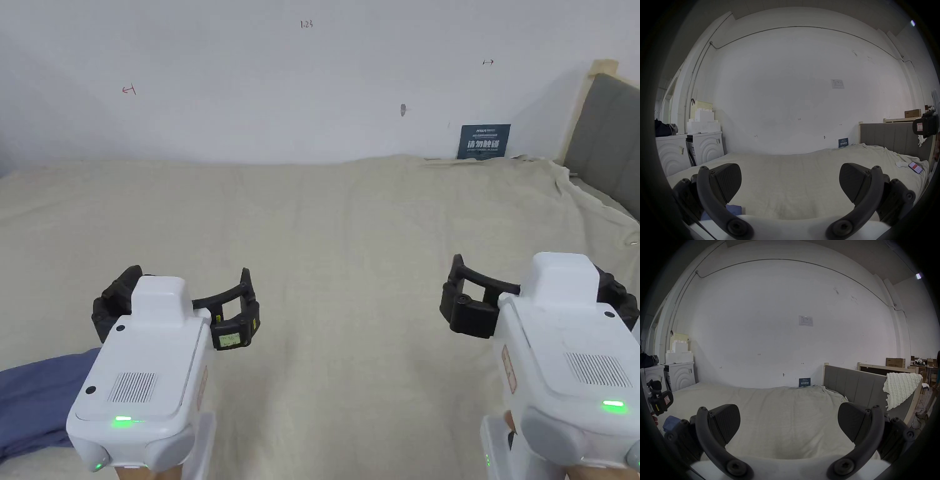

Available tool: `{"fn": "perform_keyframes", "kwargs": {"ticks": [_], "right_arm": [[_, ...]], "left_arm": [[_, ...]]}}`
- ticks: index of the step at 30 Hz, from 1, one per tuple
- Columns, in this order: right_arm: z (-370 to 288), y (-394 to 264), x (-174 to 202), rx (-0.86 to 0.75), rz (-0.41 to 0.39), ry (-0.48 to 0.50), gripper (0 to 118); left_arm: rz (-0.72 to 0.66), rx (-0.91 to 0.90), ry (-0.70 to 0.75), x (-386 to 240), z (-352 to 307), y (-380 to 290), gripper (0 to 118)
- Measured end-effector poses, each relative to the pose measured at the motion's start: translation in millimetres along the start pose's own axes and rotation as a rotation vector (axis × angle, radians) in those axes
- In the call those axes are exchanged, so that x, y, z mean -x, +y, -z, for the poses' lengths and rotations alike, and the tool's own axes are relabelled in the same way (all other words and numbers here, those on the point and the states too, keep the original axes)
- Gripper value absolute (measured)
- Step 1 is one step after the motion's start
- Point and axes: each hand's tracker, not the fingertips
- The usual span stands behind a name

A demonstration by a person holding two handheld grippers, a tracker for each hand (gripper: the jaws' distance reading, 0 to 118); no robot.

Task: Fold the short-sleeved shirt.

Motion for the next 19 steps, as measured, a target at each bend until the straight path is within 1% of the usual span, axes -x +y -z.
{"fn": "perform_keyframes", "kwargs": {"ticks": [19], "right_arm": [[-1.5,-1.6,-1.8,0.003,-0.002,0.011,118]], "left_arm": [[0.003,0.003,0.000,0.8,-1.9,-0.6,118]]}}
